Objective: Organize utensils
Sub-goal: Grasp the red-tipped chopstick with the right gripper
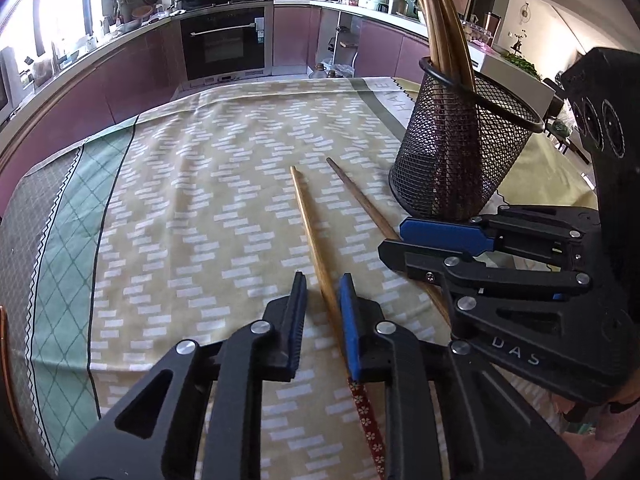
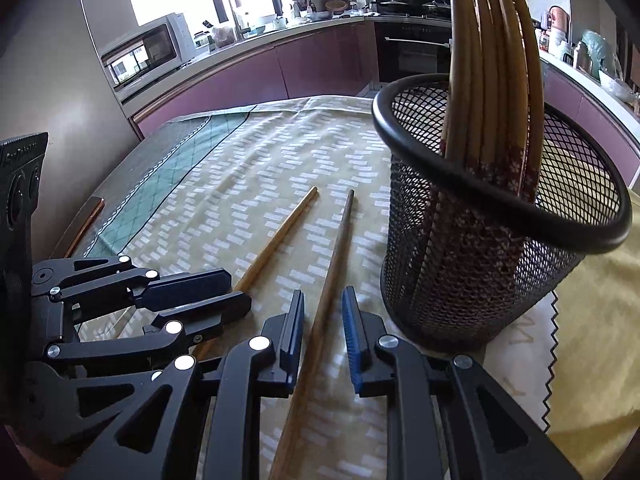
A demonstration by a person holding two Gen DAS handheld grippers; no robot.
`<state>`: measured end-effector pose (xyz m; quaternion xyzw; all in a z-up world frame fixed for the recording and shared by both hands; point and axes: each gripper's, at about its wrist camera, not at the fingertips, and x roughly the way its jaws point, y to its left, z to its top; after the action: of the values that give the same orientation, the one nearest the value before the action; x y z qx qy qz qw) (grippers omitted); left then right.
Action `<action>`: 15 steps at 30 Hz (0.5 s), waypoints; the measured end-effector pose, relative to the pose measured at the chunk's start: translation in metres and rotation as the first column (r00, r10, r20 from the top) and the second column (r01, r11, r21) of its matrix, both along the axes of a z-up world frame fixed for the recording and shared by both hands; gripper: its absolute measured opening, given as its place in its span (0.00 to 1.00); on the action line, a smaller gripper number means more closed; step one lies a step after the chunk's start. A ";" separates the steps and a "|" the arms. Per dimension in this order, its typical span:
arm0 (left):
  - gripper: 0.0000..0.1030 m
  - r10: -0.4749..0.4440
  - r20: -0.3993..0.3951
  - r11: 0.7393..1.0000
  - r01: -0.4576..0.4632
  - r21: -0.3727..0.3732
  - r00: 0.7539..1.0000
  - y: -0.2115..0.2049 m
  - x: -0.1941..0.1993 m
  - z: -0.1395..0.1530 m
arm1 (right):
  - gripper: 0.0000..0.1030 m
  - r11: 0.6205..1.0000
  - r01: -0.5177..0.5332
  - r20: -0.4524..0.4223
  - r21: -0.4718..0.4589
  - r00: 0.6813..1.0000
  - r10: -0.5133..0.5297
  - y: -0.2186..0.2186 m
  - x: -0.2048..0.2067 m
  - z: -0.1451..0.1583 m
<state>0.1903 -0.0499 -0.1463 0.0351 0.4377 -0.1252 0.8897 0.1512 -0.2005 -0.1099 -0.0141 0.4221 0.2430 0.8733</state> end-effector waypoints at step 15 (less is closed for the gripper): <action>0.08 0.057 0.003 0.997 -0.056 -0.048 0.998 0.005 -0.003 0.001 | 0.06 0.995 0.032 -0.014 0.095 0.999 -0.031 -0.015 -0.002 0.004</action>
<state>0.1869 -0.0448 -0.1448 0.0016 0.4333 -0.1105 0.8945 0.1493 -0.2154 -0.1064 0.0355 0.4155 0.2491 0.8741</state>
